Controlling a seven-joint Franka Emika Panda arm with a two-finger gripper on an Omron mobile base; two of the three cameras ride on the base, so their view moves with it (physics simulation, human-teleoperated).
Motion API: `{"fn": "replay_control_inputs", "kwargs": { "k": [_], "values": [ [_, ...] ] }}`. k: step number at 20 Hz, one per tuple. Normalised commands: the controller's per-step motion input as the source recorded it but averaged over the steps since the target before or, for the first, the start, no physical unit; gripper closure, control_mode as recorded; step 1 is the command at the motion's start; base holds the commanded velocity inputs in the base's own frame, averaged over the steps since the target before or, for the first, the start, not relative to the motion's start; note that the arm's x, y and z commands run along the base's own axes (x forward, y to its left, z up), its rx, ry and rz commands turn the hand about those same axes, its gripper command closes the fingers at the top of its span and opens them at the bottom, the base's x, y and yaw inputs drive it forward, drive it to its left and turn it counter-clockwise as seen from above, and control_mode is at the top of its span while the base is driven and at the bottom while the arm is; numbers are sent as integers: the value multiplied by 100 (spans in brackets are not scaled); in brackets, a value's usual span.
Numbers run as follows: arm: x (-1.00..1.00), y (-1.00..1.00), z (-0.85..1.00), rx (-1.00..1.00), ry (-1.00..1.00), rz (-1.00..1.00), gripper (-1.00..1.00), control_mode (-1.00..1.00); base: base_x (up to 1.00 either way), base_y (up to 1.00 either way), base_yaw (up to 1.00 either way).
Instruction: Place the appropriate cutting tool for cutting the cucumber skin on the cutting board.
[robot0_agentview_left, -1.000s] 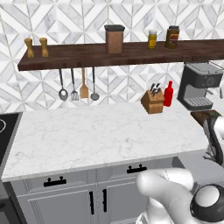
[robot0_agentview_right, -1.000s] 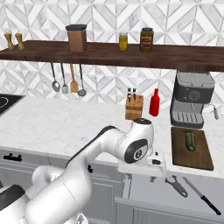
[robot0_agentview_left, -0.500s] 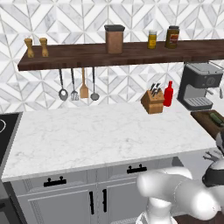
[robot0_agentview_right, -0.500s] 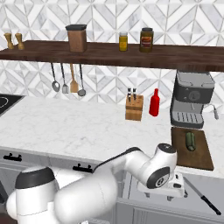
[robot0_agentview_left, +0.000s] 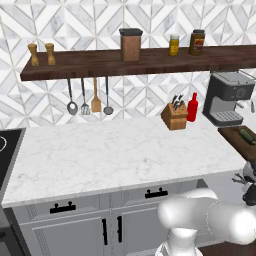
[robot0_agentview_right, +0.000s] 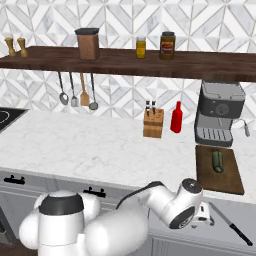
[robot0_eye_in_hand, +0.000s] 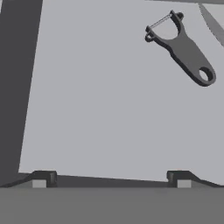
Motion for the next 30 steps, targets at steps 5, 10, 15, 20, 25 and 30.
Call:
{"fn": "replay_control_inputs", "kwargs": {
  "k": [5,10,15,20,25,30],
  "values": [
    [-12,-28,-60,-2,-3,0,-100,-100,0,0,0],
    [-2,-23,-20,-3,0,0,-100,-100,0,0,0],
    [-26,-24,-1,-3,13,0,-100,-100,0,0,0],
    [-29,-15,-4,0,30,-1,-100,-100,0,0,0],
    [-11,-7,-17,0,19,0,-100,-100,0,0,0],
    [-1,-6,1,2,0,0,-100,-100,0,0,0]
  ]
}}
